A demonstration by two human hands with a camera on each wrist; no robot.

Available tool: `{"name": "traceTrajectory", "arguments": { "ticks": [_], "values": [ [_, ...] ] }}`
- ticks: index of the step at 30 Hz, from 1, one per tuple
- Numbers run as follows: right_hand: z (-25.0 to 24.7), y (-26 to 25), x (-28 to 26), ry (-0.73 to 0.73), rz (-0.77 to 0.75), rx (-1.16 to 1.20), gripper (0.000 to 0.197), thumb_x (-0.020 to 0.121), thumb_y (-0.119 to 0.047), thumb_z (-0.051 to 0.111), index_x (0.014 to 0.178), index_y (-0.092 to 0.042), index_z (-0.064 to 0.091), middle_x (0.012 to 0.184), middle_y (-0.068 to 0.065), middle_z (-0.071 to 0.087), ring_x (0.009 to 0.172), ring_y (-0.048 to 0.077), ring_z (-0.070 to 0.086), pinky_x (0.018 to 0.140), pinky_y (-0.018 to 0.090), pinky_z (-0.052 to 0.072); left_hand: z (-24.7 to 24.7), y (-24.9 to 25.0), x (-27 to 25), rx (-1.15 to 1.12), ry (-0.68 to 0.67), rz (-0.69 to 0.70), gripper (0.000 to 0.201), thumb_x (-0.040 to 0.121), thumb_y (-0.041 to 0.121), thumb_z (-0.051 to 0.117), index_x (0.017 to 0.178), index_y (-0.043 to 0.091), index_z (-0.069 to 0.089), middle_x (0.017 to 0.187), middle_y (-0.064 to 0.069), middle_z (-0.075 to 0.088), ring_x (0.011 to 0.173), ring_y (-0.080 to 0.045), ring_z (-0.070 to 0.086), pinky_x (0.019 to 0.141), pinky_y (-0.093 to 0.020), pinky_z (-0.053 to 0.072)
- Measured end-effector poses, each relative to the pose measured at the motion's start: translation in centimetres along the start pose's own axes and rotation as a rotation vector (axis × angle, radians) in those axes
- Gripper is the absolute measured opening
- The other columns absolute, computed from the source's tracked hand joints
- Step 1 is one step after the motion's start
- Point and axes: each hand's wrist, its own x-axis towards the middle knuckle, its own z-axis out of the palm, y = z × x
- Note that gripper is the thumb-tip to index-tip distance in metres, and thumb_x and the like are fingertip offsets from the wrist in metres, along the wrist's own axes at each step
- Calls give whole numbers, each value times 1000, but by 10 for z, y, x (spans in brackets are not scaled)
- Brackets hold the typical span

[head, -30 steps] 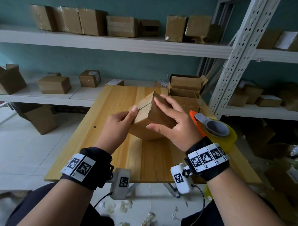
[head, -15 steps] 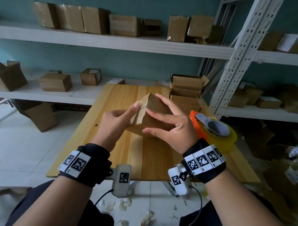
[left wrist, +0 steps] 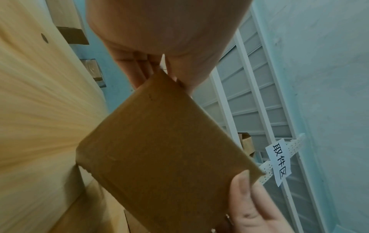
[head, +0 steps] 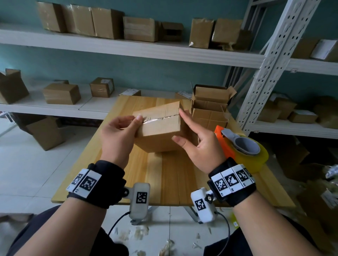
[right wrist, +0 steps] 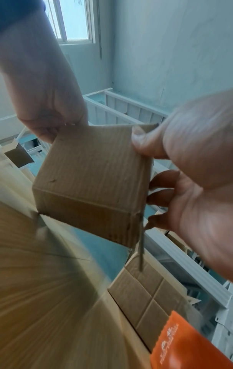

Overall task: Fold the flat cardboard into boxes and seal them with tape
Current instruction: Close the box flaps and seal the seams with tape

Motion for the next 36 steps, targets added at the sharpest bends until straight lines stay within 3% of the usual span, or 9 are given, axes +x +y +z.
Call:
{"name": "traceTrajectory", "arguments": {
  "ticks": [4,8,12,14,18,21,24,28,36],
  "values": [
    [2,5,3,-39,174,-67,74,101,-24,69,164,-28,30,155,-4,54,141,6,52,109,22,49,-3,1,-2,28,58,97,12,88,29,88,96,26,81,80,10,76,78,-6,70,80,-32,63],
    [3,5,3,-65,382,-49,72,100,-37,69,160,-12,39,151,8,58,133,10,60,85,1,47,1,10,-14,224,56,263,13,91,29,85,103,28,80,86,16,74,76,4,66,80,-24,60],
    [0,14,6,93,426,-106,69,96,-52,68,151,-14,51,89,-9,79,87,2,75,77,25,61,8,9,-19,307,2,291,48,97,20,78,144,23,64,100,20,74,88,12,67,85,-15,55],
    [-2,20,7,89,441,-88,66,98,-44,70,154,-19,46,87,-7,78,81,5,76,80,37,65,11,2,-18,421,-63,298,58,101,15,71,156,20,51,106,19,70,91,15,62,89,-17,53],
    [-2,27,4,25,511,-56,76,87,-63,72,150,-25,51,115,-11,73,104,10,71,92,42,62,18,-2,-24,527,-238,233,30,106,28,63,131,14,73,108,9,65,96,4,61,95,-39,61],
    [-4,22,6,66,626,-21,91,76,-90,58,139,-25,50,121,-4,66,108,16,66,92,44,60,17,-2,-25,403,-235,110,62,97,74,55,94,15,74,94,-6,74,91,-21,73,86,-50,63],
    [-8,14,10,161,608,-36,58,93,-73,54,120,-21,57,105,0,67,95,17,66,80,36,57,17,0,-24,216,-217,-19,74,91,87,46,106,18,68,112,-11,73,104,-29,72,94,-53,61],
    [-9,13,10,125,547,-75,66,101,-54,60,157,-26,39,154,3,52,137,22,53,106,37,47,17,11,-23,37,-213,-146,96,93,84,35,165,22,31,149,-2,55,114,-17,68,94,-35,57],
    [-3,19,11,82,554,10,45,96,-13,74,134,-21,51,133,-3,68,124,14,65,101,33,55,16,18,-25,-110,-243,-175,83,97,83,31,137,17,60,139,1,65,131,-23,60,117,-52,44]
  ]
}}
